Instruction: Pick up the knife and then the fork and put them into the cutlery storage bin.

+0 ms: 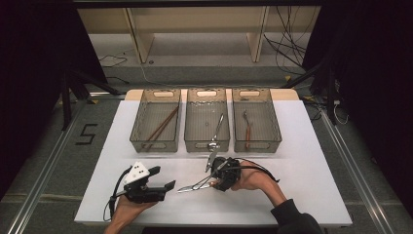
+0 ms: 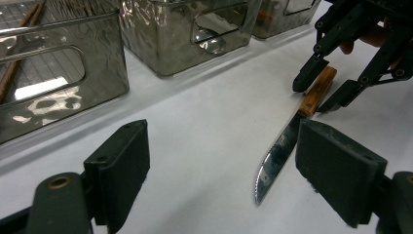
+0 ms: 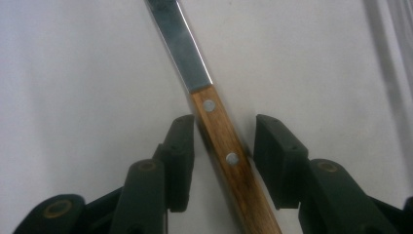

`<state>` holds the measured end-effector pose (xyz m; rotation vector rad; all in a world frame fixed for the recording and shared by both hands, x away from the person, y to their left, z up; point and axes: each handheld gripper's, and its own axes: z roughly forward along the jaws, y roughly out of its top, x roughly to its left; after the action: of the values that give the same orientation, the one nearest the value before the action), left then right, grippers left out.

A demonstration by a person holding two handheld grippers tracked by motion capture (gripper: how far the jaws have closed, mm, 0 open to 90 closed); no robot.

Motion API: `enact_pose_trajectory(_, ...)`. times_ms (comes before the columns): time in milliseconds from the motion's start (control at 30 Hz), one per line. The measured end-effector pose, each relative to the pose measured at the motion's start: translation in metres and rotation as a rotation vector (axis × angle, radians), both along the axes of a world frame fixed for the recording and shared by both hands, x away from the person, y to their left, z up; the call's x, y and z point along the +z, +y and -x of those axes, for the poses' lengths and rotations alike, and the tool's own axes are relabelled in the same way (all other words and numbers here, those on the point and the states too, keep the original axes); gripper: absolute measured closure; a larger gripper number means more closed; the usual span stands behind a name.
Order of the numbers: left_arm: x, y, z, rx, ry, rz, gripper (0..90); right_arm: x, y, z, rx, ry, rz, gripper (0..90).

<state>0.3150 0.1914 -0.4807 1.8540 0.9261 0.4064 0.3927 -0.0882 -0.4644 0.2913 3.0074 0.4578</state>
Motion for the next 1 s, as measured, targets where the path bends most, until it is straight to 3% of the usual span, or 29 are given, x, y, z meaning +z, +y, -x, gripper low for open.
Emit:
enact_pose_trajectory(367, 0.0, 0.0, 0.0, 0.0, -0.003, 0.002, 20.0, 0.001, 0.004, 0.001, 0.044, 0.028, 0.023, 74.9)
enact_pose_trajectory(733, 0.001, 0.0, 0.001, 0.007, -0.006, 0.008, 20.3, 0.002, 0.005, 0.005, 0.06, 0.002, 0.033, 77.0)
enact_pose_trajectory(1000, 0.002, 0.002, 0.001, 0.019, -0.022, 0.016, 20.7, 0.019, -0.004, 0.006, 0.003, -0.023, -0.056, 77.1)
